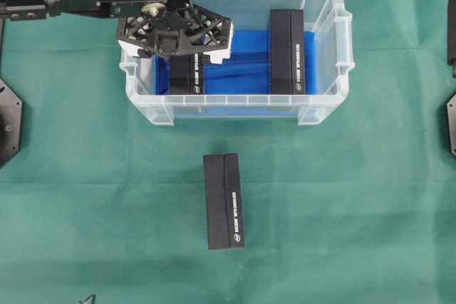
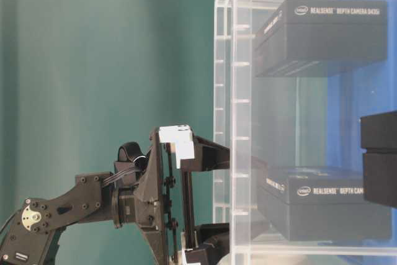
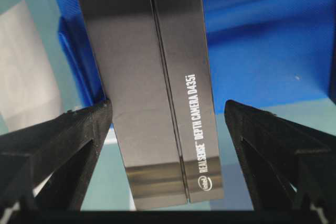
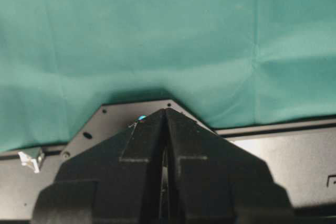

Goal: Take the box out of the case with the left arm.

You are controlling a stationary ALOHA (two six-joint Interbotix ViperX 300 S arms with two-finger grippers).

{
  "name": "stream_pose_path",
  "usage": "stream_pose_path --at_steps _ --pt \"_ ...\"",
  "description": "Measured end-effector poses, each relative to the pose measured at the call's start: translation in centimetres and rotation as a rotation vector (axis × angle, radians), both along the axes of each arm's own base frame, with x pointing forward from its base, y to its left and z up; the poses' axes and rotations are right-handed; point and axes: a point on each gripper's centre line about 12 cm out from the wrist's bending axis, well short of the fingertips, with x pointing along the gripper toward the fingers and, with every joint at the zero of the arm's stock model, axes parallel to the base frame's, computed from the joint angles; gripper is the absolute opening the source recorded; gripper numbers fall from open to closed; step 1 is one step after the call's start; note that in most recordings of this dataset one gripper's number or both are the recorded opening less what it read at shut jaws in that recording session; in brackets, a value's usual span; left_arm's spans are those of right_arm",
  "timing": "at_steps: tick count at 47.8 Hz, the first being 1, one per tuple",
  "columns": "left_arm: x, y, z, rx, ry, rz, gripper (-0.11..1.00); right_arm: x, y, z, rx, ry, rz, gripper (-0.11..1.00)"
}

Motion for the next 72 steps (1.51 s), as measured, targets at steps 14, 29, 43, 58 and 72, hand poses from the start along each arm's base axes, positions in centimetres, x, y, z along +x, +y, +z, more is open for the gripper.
stream_pose_path --at_steps 14,29,43,58,72 --pt "-0.2 -0.1 -1.4 -0.002 0.001 0.002 0.88 0.0 0.0 0.0 0.0 0.002 0.0 0.01" --pt "-0.1 -0.2 -1.8 0.001 -0.013 -0.003 0.88 0.1 0.0 0.0 0.001 -0.006 0.001 0.01" --pt "-0.1 -0.2 -1.9 -0.001 -0.01 -0.002 0.87 0.1 0.0 0.0 0.001 -0.006 0.001 0.01" --pt "-0.1 -0.3 -2.0 -0.011 -0.007 -0.007 0.64 0.1 0.0 0.0 0.001 -0.006 0.001 0.01" --pt "-0.2 -0.4 -1.9 -0.016 -0.002 -0.004 0.64 0.1 0.0 0.0 0.001 -0.006 0.001 0.01"
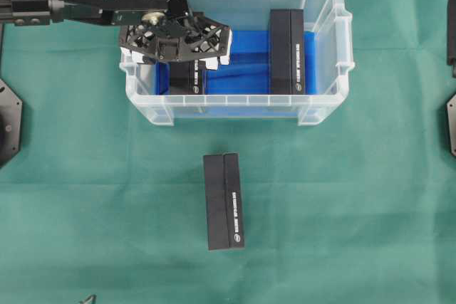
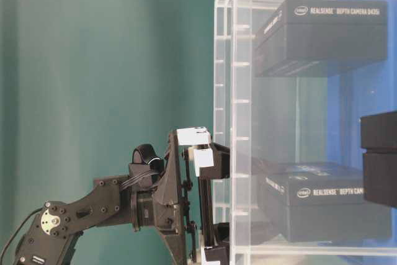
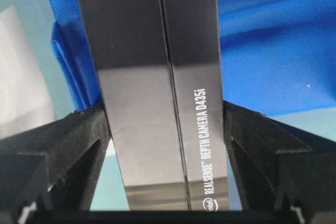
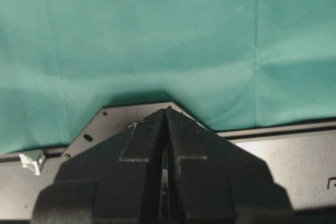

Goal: Take the box out of the case with the left arm.

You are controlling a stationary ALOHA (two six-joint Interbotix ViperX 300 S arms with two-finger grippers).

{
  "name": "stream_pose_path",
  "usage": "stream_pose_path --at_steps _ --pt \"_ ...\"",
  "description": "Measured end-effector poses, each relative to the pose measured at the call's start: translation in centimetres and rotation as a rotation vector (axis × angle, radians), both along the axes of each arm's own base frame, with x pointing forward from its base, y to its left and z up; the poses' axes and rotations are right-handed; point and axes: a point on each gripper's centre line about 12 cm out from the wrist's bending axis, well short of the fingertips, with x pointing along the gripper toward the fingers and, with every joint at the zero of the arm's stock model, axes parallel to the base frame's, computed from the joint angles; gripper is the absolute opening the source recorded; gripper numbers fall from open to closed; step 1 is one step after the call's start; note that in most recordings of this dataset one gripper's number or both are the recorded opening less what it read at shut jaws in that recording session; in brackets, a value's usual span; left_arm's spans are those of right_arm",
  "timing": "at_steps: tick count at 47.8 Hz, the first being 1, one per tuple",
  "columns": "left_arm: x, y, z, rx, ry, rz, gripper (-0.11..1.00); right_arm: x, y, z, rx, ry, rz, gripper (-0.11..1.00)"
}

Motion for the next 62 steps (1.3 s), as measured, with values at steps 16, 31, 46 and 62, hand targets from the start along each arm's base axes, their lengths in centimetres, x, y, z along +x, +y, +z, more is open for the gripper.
stream_pose_path --at_steps 16,31,46,62 --pt "0.4 -0.5 1.4 -0.014 0.016 -0.002 0.64 0.0 0.0 0.0 0.0 0.0 0.0 0.01" --pt "1.3 -0.6 6.9 -0.011 0.002 -0.005 0.64 0.0 0.0 0.0 0.0 0.0 0.0 0.01" --pt "0.3 -0.8 15.2 0.002 -0.059 -0.004 0.64 0.0 0.0 0.0 0.0 0.0 0.0 0.01" --pt "-0.8 -1.1 20.9 0.014 -0.091 -0.006 0.64 0.0 0.0 0.0 0.0 0.0 0.0 0.01"
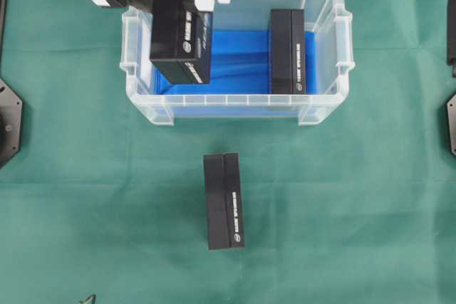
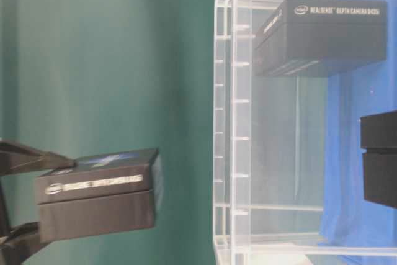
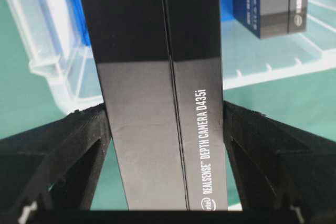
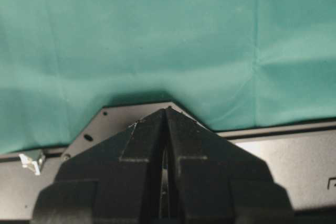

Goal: Take the box out of the case with the left arm.
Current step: 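Lift the gripped left box pair up out of the case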

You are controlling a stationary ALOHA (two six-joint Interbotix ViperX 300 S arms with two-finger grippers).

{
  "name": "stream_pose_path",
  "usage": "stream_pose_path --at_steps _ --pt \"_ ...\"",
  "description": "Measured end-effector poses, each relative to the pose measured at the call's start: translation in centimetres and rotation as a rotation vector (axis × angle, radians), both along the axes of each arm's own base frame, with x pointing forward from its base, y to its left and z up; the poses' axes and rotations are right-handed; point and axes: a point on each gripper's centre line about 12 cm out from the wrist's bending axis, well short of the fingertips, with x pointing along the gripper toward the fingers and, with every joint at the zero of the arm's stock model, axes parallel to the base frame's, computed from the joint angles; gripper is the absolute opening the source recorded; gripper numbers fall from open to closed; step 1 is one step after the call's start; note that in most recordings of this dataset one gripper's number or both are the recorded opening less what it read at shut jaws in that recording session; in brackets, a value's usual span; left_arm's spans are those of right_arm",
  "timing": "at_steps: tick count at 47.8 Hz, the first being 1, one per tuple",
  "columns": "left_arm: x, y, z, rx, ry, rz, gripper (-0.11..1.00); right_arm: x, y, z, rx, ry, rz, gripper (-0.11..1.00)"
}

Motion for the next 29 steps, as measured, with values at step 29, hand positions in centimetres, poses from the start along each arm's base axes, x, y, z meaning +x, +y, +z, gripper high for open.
stream_pose_path --at_steps 29 --pt "-0.07 0.0 0.25 0.005 0.002 0.002 0.64 -0.02 0.02 -0.01 0.002 0.001 -0.001 0.01"
